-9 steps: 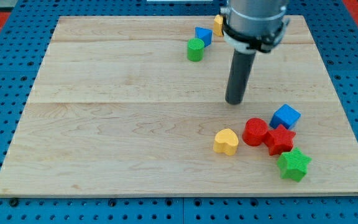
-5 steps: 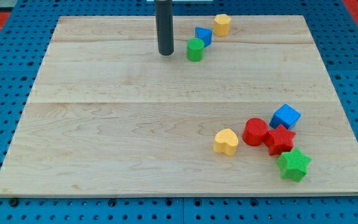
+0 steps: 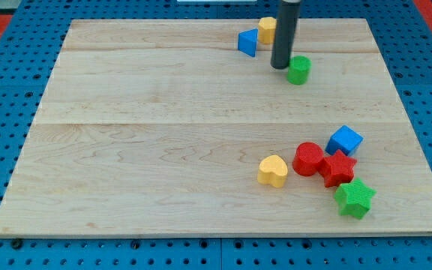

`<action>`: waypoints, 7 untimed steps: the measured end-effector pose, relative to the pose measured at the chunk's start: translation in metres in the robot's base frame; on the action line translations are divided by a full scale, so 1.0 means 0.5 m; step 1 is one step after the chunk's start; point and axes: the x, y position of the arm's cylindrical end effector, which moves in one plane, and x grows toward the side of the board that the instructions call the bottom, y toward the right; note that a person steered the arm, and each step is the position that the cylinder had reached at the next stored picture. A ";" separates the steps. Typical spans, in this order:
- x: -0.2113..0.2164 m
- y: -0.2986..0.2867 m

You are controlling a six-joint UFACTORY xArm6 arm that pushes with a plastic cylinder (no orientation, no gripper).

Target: Slide the green circle into the group of blocks

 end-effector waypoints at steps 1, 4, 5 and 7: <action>-0.018 0.026; 0.139 0.103; 0.245 0.105; 0.176 0.090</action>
